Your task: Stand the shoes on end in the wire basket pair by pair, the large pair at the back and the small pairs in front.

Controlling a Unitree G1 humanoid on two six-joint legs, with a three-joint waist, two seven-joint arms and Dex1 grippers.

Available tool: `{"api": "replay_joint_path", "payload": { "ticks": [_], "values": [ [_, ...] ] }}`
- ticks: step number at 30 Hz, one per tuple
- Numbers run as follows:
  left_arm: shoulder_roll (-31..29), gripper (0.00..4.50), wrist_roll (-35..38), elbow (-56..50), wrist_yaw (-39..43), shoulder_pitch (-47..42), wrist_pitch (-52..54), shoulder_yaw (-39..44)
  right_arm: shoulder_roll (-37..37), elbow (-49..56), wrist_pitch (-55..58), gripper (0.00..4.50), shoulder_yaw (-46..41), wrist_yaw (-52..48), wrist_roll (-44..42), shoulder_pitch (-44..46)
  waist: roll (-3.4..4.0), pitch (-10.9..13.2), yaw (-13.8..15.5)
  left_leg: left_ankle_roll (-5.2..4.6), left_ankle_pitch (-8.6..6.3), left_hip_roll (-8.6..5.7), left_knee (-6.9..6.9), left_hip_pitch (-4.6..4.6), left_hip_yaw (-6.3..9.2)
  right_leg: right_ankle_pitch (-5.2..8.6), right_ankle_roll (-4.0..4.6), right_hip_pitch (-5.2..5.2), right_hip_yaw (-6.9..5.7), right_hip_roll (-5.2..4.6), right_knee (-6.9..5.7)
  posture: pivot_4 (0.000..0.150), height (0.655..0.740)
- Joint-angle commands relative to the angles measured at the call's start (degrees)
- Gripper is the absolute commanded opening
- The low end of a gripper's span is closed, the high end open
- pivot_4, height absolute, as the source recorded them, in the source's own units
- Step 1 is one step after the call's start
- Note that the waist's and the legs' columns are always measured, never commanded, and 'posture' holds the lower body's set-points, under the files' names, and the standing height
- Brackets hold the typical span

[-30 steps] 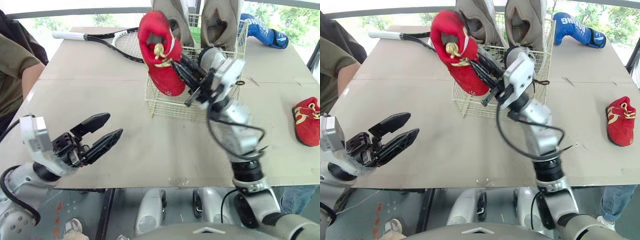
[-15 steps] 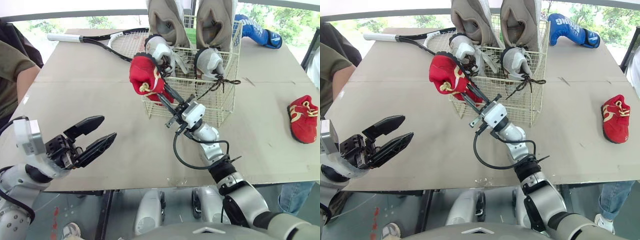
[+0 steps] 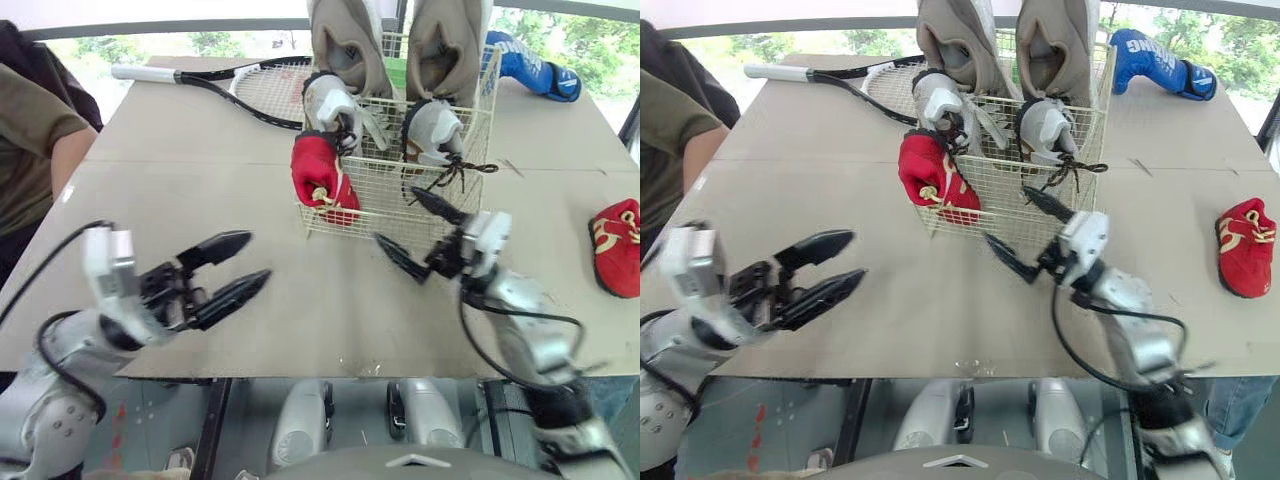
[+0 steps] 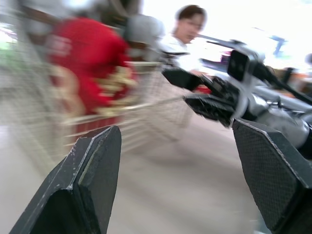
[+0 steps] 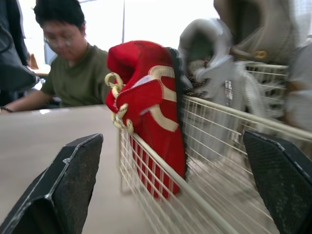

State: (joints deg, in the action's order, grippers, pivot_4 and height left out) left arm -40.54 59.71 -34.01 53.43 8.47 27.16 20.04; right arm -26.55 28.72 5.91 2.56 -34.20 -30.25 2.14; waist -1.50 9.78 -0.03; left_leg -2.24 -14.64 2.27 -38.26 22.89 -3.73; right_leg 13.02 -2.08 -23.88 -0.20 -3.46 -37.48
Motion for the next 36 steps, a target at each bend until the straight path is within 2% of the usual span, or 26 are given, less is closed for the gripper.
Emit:
{"api": "replay_joint_path", "payload": {
  "ticks": [1,3,5,8,11,13,15,18,22,25,29,32,33,36],
  "values": [
    [0.6,3.92,-0.1,-4.4,-1.4,-4.9,2.1,-7.2,-11.0,14.5,15.9,4.43,-11.7,4.8,-7.7,-5.2,-0.01,0.0,0.0,-0.01,0.00,-0.01,0.00,0.00,-0.01,0.00,-0.01,0.02,0.01,0.00,0.04,0.150,0.7400],
    [2.2,3.92,-2.9,-4.6,-2.9,-9.0,2.7,-12.8,-18.3,16.2,24.7,4.43,-21.1,7.0,-11.8,-8.3,0.02,0.0,0.2,-0.03,-0.01,-0.04,-0.06,-0.05,-0.03,0.00,-0.03,0.11,0.04,0.01,0.09,0.150,0.7400],
    [5.2,3.92,-6.6,-3.2,-4.8,-15.0,3.3,-19.0,-24.2,12.0,32.0,4.43,-32.4,5.2,-16.7,-11.2,-0.21,-0.1,0.3,-0.05,0.00,-0.07,-0.11,-0.09,-0.02,-0.01,-0.05,0.21,0.05,0.05,0.17,0.150,0.7400],
    [8.2,3.92,-9.9,-0.3,-4.9,-21.4,4.0,-24.9,-30.6,3.2,41.8,4.43,-40.9,7.1,-13.9,-12.2,-0.27,-0.1,0.8,-0.07,-0.01,-0.10,-0.16,-0.07,0.04,-0.02,-0.06,0.32,0.10,0.35,0.35,0.150,0.7400],
    [10.7,3.92,-11.1,2.7,-5.0,-25.9,4.0,-26.8,-38.4,-9.0,45.0,4.43,-38.9,6.3,-7.1,-9.7,-0.14,-0.1,0.7,-0.13,-0.05,-0.08,-0.12,-0.05,0.01,-0.03,-0.04,0.32,0.20,0.47,0.46,0.150,0.7400],
    [11.8,3.92,-12.0,4.1,-4.0,-27.4,3.5,-27.5,-43.6,-19.5,48.9,4.43,-33.9,6.8,-4.3,-4.0,-0.15,-0.1,0.5,-0.16,-0.06,-0.11,-0.10,0.00,-0.04,-0.03,-0.04,0.28,0.26,0.48,0.53,0.150,0.7400],
    [12.3,3.92,-12.8,4.9,-3.1,-27.7,3.1,-28.0,-46.7,-27.8,48.3,4.43,-27.6,4.6,-1.0,1.5,-0.14,-0.1,0.0,-0.18,-0.07,-0.10,-0.05,-0.01,-0.09,-0.03,-0.03,0.26,0.37,0.54,0.58,0.150,0.7400],
    [12.6,3.92,-14.5,5.1,-1.8,-27.0,2.0,-28.7,-47.4,-39.4,47.5,4.43,-18.4,1.4,3.5,11.3,-0.13,-0.1,-0.4,-0.18,-0.07,-0.06,-0.01,0.06,-0.10,-0.02,-0.04,0.21,0.37,0.65,0.67,0.150,0.7400],
    [13.0,3.92,-16.0,4.3,-1.3,-24.8,0.5,-28.7,-44.1,-54.6,45.9,4.43,-9.0,-3.2,9.1,25.2,0.04,0.0,-0.7,-0.19,-0.08,-0.06,-0.01,0.14,-0.07,-0.12,-0.26,0.13,0.45,0.67,0.71,0.150,0.7400],
    [13.1,3.92,-17.1,4.1,-1.4,-24.1,-0.3,-28.6,-41.7,-62.7,45.1,3.65,-4.3,-6.5,12.8,32.2,0.11,0.0,-0.8,-0.19,-0.08,-0.06,-0.01,0.11,-0.19,-0.14,-0.29,0.09,0.60,0.67,0.71,0.150,0.7400],
    [13.2,3.92,-17.2,2.4,-2.1,-22.9,-0.8,-28.1,-39.8,-71.0,40.8,1.70,-1.8,-9.8,16.8,35.8,0.11,0.0,-0.5,-0.20,-0.08,-0.10,-0.03,0.13,-0.30,-0.14,-0.27,0.10,0.66,0.68,0.70,0.150,0.7400],
    [12.3,3.92,-16.4,0.5,-2.4,-22.3,-0.3,-27.4,-39.2,-73.5,39.2,0.23,-1.9,-11.9,17.8,36.3,0.12,0.0,-0.4,-0.27,-0.13,-0.10,-0.06,0.14,-0.31,-0.16,-0.31,0.10,0.78,0.66,0.71,0.150,0.7400],
    [12.1,3.92,-16.0,0.3,-2.5,-22.6,0.0,-27.1,-39.2,-73.4,39.0,0.04,-2.3,-12.6,17.7,35.8,0.12,0.0,-0.4,-0.29,-0.14,-0.10,-0.07,0.14,-0.32,-0.16,-0.32,0.10,0.79,0.66,0.72,0.150,0.7400],
    [11.8,3.92,-13.7,0.6,-1.6,-24.2,1.1,-26.2,-40.0,-69.9,39.0,0.04,-6.7,-13.7,15.5,32.5,0.12,0.0,-0.3,-0.31,-0.15,-0.10,-0.08,0.13,-0.33,-0.20,-0.38,0.11,0.79,0.66,0.72,0.150,0.7400]
  ]
}}
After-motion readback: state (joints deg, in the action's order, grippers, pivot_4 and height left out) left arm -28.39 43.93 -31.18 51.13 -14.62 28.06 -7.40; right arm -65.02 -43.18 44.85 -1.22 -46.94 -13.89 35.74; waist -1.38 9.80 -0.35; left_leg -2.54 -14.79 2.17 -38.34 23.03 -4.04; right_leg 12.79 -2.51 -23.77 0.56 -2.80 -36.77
